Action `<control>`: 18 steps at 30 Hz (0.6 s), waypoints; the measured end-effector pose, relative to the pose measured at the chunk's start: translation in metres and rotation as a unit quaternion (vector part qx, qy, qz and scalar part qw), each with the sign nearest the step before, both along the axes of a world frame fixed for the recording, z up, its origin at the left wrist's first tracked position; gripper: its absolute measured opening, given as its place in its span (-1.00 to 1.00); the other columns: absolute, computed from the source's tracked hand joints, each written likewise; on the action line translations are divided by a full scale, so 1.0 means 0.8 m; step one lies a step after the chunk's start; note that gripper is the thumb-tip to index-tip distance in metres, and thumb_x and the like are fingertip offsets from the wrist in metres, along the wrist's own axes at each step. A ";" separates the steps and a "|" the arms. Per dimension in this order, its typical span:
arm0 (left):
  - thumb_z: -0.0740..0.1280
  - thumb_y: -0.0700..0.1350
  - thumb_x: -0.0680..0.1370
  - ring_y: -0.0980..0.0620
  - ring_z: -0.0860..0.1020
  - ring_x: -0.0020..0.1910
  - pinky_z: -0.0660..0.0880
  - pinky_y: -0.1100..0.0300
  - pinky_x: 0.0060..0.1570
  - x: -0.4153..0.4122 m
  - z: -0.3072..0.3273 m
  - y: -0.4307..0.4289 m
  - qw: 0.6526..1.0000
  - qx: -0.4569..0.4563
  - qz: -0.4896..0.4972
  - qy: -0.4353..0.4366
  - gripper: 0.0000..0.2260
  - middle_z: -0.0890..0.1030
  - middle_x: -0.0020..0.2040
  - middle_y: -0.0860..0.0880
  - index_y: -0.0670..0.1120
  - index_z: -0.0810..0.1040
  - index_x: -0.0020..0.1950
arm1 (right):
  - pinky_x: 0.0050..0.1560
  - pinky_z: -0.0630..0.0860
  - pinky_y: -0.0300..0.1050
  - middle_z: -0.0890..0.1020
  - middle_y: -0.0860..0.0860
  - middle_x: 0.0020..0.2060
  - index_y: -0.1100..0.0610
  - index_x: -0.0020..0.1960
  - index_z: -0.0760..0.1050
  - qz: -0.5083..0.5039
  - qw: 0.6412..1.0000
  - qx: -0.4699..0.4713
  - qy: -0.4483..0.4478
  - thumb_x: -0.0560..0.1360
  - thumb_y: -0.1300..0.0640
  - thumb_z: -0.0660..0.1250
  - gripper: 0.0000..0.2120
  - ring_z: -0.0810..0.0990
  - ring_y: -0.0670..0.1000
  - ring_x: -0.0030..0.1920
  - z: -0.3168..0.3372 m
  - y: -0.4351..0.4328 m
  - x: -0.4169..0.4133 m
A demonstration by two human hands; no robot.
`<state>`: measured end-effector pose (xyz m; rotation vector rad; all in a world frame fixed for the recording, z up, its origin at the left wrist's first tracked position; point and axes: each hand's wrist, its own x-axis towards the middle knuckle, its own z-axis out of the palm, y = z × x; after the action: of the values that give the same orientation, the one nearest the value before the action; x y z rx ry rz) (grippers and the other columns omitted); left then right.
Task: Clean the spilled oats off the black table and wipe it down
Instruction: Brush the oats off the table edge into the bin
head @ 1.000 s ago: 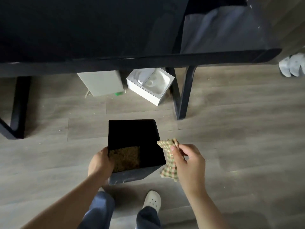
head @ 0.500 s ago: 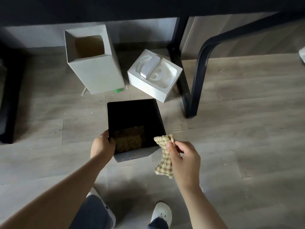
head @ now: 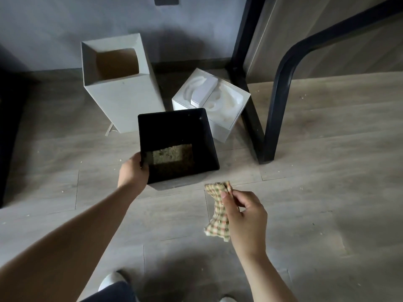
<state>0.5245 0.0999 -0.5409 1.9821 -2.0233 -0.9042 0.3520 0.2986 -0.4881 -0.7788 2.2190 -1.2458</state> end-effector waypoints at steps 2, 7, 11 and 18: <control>0.17 -0.30 0.56 -0.21 0.48 -0.10 0.27 0.13 -0.23 -0.004 -0.003 -0.008 1.000 0.003 -0.008 -0.004 -0.72 0.59 0.04 -0.29 -0.22 0.48 0.25 | -0.20 0.47 -0.31 0.62 -0.05 -0.21 0.12 -0.11 0.64 -0.005 1.000 -0.001 -0.002 0.48 0.15 0.40 -0.94 0.57 -0.13 -0.17 -0.003 -0.003 0.004; 0.14 -0.24 0.60 -0.17 0.41 -0.18 0.30 0.09 -0.25 -0.013 0.007 -0.015 0.999 0.039 0.002 -0.001 -0.68 0.56 0.06 -0.30 -0.19 0.36 0.35 | -0.22 0.41 -0.40 0.61 -0.06 -0.22 0.12 -0.12 0.63 0.002 1.000 -0.003 -0.001 0.48 0.17 0.41 -0.96 0.56 -0.13 -0.17 0.006 -0.003 0.012; 0.29 -0.17 0.53 -0.08 0.39 -0.09 0.32 0.10 -0.18 -0.001 0.045 0.015 0.998 0.056 -0.040 -0.010 -0.61 0.48 0.14 -0.22 -0.21 0.31 0.32 | -0.21 0.40 -0.42 0.61 -0.06 -0.22 0.12 -0.12 0.64 0.001 1.000 0.013 -0.009 0.47 0.18 0.42 -0.97 0.55 -0.15 -0.16 0.035 0.013 0.017; 0.31 -0.10 0.55 -0.15 0.44 0.29 0.40 0.09 0.19 0.008 0.226 0.086 0.977 0.086 -0.191 -0.040 -0.46 0.42 0.37 -0.18 -0.17 0.24 0.50 | -0.21 0.41 -0.41 0.61 -0.06 -0.21 0.12 -0.10 0.64 0.001 1.000 0.023 -0.021 0.47 0.16 0.43 -0.96 0.56 -0.15 -0.16 0.178 0.061 0.015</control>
<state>0.5307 0.1687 -0.3603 1.7614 -2.5051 -1.1226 0.3642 0.3471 -0.3461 -0.7298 2.2049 -1.1939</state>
